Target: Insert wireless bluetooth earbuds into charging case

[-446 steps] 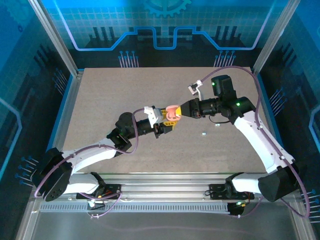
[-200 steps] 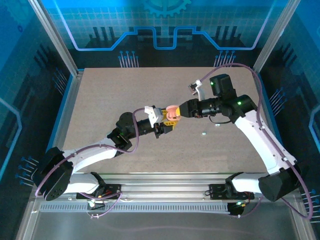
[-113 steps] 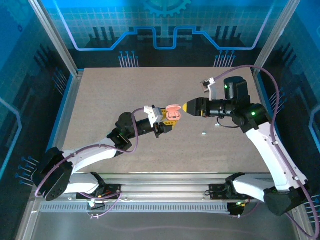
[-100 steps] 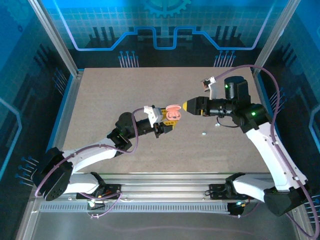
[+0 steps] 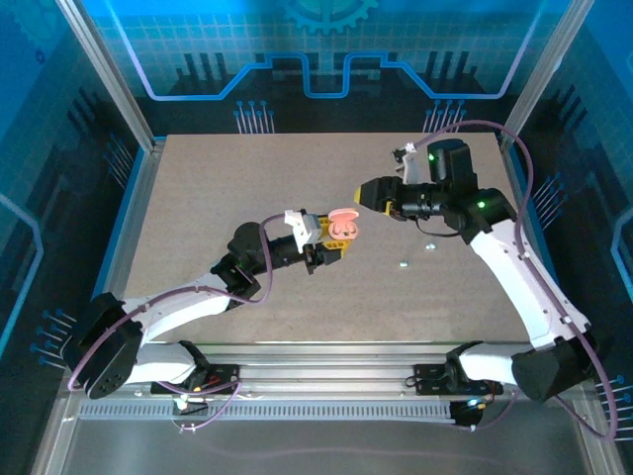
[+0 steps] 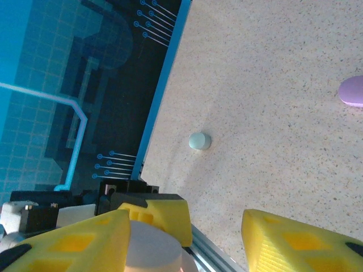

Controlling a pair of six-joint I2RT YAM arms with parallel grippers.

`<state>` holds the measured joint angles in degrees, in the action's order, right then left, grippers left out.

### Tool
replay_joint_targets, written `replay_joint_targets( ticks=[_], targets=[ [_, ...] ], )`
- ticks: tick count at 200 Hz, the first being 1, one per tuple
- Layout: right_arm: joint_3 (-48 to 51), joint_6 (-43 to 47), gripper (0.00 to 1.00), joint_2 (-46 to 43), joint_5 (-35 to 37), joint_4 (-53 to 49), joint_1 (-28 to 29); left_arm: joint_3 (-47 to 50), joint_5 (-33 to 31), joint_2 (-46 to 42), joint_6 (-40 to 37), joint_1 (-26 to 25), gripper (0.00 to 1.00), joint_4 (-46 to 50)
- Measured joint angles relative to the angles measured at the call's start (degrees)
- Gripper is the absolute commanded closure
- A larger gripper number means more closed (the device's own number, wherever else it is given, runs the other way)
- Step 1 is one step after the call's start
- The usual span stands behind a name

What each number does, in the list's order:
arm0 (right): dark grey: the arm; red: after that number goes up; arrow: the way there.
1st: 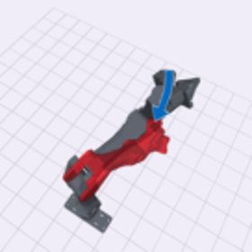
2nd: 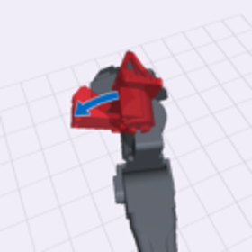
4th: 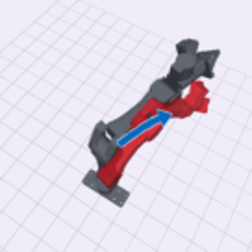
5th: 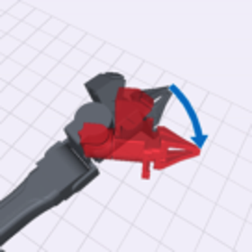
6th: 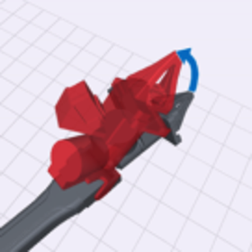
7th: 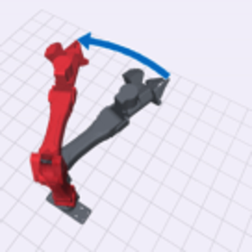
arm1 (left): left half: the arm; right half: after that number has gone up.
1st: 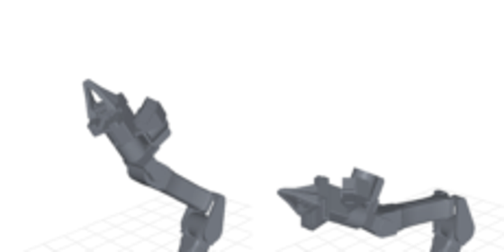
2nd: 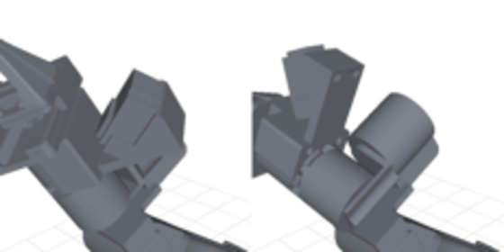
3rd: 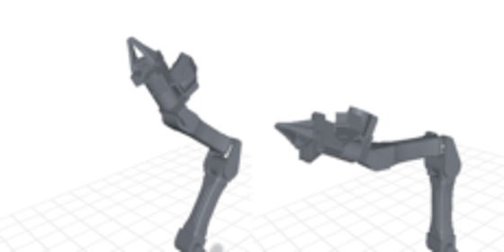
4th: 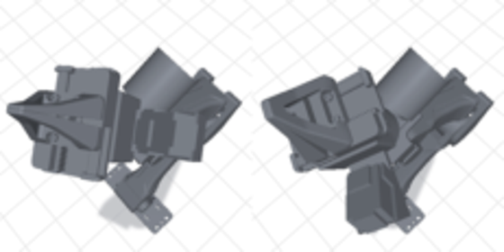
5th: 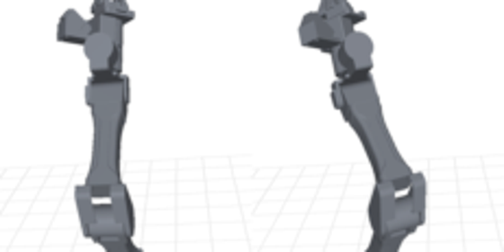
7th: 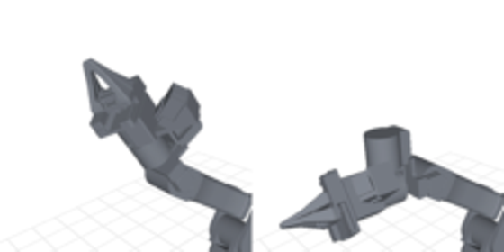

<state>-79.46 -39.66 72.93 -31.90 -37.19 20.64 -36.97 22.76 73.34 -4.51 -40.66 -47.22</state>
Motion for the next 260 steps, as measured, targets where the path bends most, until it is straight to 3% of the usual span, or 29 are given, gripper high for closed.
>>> replay_joint_targets(
  ticks=[157, 260],
  targets=[
    [-1.7, -0.4, 0.42, 4.0, -2.8, -1.4, 0.5, 0.0, 0.1, 0.0, 0.0, 0.0, 0.66, 0.2],
    [2.6, 0.2, 0.42, -0.3, -4.4, -1.9, 0.5, 0.0, 0.0, 0.0, 0.0, 0.0, 0.66, 0.2]
  ],
)
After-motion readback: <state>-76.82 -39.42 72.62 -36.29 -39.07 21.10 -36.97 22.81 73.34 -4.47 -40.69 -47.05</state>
